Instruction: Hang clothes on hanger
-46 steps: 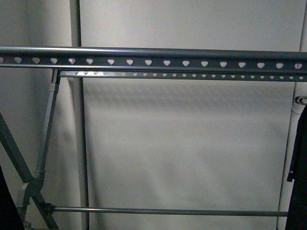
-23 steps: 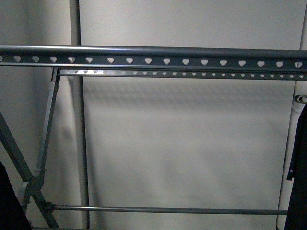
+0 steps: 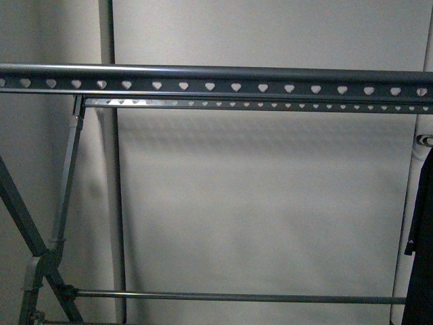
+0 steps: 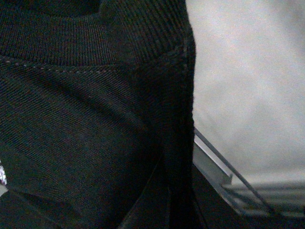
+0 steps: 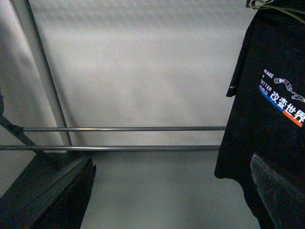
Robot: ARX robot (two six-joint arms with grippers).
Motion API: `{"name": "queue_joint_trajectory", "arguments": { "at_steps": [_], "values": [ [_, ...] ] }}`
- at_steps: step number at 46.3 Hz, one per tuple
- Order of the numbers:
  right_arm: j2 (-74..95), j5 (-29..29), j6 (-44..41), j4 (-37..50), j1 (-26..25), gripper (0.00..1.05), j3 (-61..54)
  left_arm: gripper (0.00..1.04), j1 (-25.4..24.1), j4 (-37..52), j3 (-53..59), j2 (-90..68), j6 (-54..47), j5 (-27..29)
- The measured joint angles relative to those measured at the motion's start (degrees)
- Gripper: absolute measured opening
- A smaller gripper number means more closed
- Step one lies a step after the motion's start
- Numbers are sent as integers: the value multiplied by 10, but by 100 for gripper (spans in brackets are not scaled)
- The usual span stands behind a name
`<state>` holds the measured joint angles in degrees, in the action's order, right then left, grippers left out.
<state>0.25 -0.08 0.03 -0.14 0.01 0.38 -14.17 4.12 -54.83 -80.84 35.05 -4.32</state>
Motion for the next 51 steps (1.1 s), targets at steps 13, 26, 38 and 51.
{"name": "queue_joint_trajectory", "arguments": {
  "at_steps": [13, 26, 38, 51],
  "values": [
    [0, 0, 0, 0, 0, 97, 0, 4, 50, -124, 100, 165, -206, -258],
    [0, 0, 0, 0, 0, 97, 0, 4, 61, -376, 64, 159, -654, -461],
    [0, 0, 0, 0, 0, 97, 0, 4, 56, -437, -12, 35, -1196, -403],
    [0, 0, 0, 0, 0, 97, 0, 4, 87, -260, -14, 15, -1335, -407]
  ]
}}
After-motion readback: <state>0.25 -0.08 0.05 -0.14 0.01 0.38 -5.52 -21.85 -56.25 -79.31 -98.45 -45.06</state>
